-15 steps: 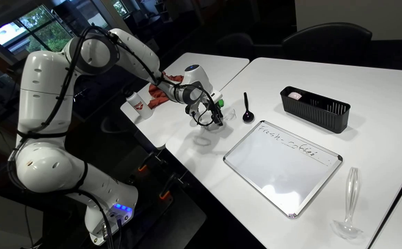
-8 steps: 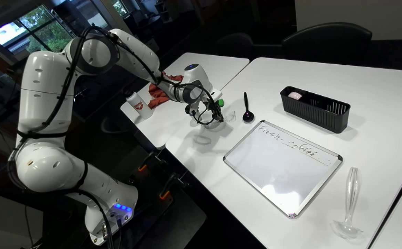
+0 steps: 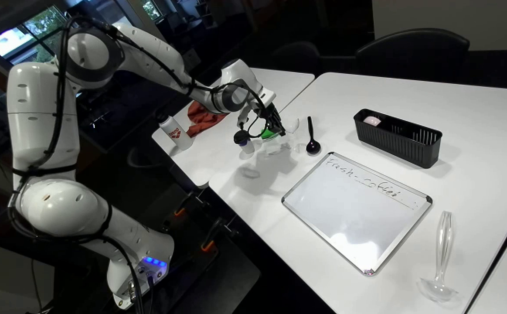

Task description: Put the transparent spoon on the left into the black rack

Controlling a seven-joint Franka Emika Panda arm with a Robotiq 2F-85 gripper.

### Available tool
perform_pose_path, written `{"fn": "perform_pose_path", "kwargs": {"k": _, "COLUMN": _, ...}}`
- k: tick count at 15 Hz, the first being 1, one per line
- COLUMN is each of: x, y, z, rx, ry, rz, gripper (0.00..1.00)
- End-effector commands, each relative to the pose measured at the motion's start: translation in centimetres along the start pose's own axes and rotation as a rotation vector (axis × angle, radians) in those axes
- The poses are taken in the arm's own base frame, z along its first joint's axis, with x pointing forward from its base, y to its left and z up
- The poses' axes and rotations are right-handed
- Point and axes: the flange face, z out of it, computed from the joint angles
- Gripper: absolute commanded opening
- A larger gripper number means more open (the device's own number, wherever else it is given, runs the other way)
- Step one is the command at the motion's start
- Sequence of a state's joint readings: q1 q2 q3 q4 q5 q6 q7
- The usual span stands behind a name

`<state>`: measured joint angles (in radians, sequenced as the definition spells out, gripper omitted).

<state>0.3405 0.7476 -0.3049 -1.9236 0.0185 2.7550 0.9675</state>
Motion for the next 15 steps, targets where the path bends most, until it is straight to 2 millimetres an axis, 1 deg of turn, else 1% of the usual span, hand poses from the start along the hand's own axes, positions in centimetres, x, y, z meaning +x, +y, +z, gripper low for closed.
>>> {"fn": "perform_pose_path", "kwargs": {"k": 1, "x": 2.9, "y": 1.5, "z": -7.4, "rx": -0.052, "ry": 0.089, "rz": 0.044, "gripper": 0.05}}
{"fn": "perform_pose_path", "kwargs": {"k": 3, "x": 5.6, "y": 2.2, "z": -10.6, "rx": -0.095, "ry": 0.148, "rz": 0.073, "gripper": 0.05}}
{"fn": "perform_pose_path", "kwargs": {"k": 5, "x": 7.9, "y": 3.0, "z": -13.1, "rx": -0.136, "ry": 0.198, "rz": 0.101, "gripper": 0.05}}
{"fn": "perform_pose_path", "kwargs": {"k": 7, "x": 10.4, "y": 4.0, "z": -14.3, "rx": -0.192, "ry": 0.272, "rz": 0.145, "gripper": 0.05}}
{"fn": "perform_pose_path", "kwargs": {"k": 9, "x": 12.4, "y": 4.9, "z": -14.7, "rx": -0.248, "ry": 0.351, "rz": 0.189, "gripper": 0.05}}
{"fn": "perform_pose_path", "kwargs": {"k": 11, "x": 14.3, "y": 5.5, "z": -14.1, "rx": -0.288, "ry": 0.442, "rz": 0.241, "gripper": 0.05}}
{"fn": "perform_pose_path", "kwargs": {"k": 15, "x": 16.9, "y": 6.6, "z": -12.4, "rx": -0.317, "ry": 0.601, "rz": 0.334, "gripper": 0.05}}
